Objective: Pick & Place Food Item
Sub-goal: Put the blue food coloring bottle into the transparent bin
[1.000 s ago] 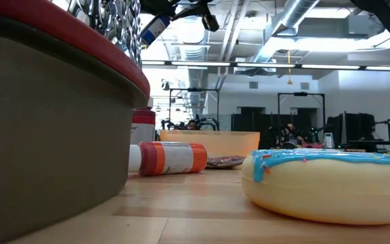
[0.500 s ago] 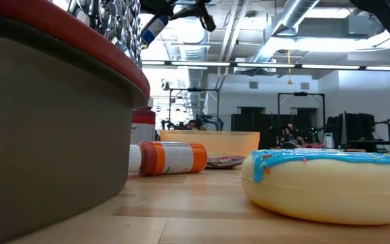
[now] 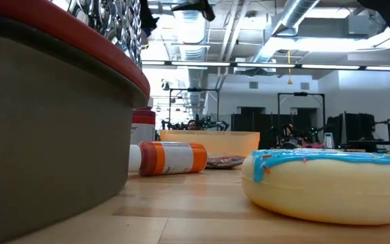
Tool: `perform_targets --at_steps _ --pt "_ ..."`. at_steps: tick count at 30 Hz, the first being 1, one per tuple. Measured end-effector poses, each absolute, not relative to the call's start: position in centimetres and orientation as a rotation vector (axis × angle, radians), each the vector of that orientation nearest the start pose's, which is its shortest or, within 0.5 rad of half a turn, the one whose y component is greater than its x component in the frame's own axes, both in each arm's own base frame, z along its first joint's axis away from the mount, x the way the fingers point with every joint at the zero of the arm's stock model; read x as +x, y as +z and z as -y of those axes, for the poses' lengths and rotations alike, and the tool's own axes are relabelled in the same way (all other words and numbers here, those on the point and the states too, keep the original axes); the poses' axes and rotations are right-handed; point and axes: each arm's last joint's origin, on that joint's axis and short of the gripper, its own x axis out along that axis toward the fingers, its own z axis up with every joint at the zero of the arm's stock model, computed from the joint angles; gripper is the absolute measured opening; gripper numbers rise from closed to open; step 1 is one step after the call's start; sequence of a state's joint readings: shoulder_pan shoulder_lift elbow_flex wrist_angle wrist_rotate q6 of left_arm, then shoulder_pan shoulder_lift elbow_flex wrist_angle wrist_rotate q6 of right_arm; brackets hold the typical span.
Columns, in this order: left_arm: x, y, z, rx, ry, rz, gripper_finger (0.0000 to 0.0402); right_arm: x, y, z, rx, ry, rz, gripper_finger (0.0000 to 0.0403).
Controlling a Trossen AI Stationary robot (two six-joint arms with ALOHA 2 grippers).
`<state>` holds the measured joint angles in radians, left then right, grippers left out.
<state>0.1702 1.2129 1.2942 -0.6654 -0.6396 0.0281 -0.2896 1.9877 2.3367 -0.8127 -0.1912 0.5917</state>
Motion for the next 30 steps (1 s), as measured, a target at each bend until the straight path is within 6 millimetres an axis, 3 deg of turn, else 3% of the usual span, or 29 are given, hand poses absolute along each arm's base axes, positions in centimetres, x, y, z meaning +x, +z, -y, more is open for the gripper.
perform_targets --at_steps 7,11,17,24,30 --pt "19.4 39.4 -7.3 -0.031 0.972 -0.496 0.0113 37.8 45.4 12.1 0.627 -0.351 -0.453 0.0257" --pt "16.6 38.8 -7.5 -0.18 1.056 -0.398 0.0113 36.5 46.0 11.8 0.584 -0.395 -0.481 0.0257" --pt "14.0 34.9 -6.6 -0.295 1.177 -0.303 0.0113 35.3 46.7 11.2 0.527 -0.433 -0.491 0.0257" --pt "13.5 29.3 -5.3 -0.343 1.408 -0.119 0.0113 34.6 46.9 11.1 0.506 -0.433 -0.516 0.0257" --pt "13.9 25.7 -5.2 -0.305 1.57 0.017 0.0113 34.4 46.8 11.0 0.494 -0.434 -0.539 0.0257"
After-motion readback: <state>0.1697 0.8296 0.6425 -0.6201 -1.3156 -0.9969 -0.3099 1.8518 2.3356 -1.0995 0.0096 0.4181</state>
